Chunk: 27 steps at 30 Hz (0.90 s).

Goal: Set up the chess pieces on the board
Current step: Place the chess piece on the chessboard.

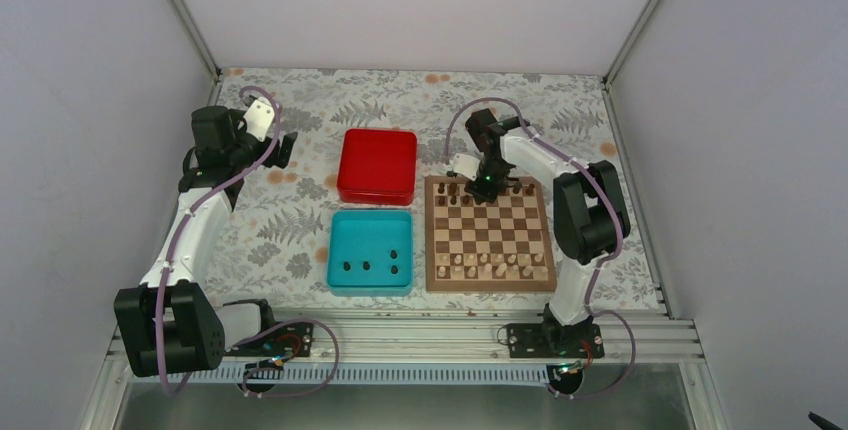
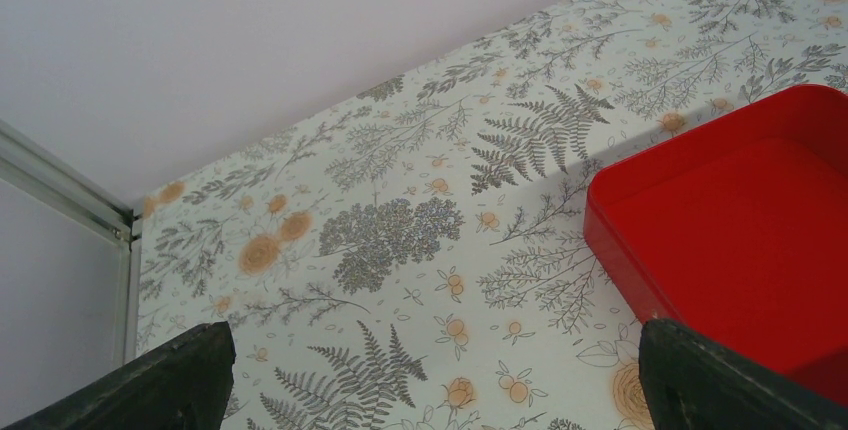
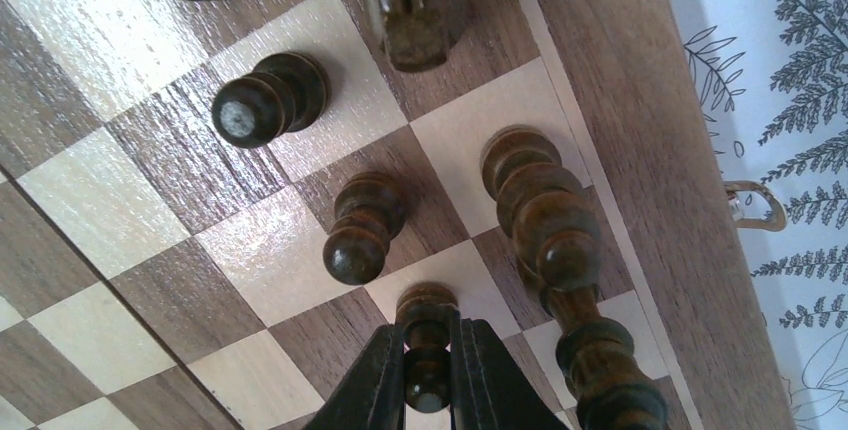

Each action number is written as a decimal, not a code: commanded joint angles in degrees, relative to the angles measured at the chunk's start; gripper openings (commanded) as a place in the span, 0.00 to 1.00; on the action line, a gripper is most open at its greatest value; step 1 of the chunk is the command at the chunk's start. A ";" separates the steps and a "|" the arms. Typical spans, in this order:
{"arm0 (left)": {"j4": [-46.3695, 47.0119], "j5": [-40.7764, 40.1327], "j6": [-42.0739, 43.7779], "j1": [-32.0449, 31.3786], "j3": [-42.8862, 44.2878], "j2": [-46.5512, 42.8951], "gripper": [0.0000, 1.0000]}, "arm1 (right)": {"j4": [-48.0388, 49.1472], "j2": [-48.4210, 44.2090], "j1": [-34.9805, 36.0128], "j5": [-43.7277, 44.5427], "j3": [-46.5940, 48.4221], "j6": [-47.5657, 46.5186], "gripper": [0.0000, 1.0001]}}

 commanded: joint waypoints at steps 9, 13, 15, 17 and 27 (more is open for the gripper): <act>0.40 0.77 0.18 0.31 0.01 -0.68 1.00 | -1.24 -0.50 -0.56 -1.10 2.16 -0.47 0.21; 0.32 0.81 0.18 0.31 0.09 -0.69 1.00 | -5.21 -2.87 -0.55 -2.51 5.52 -0.27 0.28; 0.33 0.97 0.17 0.31 0.10 -0.66 1.00 | -7.51 -3.75 -0.07 -3.41 7.41 0.00 0.32; 0.25 1.07 0.18 0.31 0.18 -0.77 1.00 | -9.93 -4.24 1.59 -4.46 9.35 0.40 0.33; 0.55 0.24 -0.13 0.31 0.10 -1.37 1.00 | -11.47 -3.79 22.28 -6.17 16.83 5.67 0.47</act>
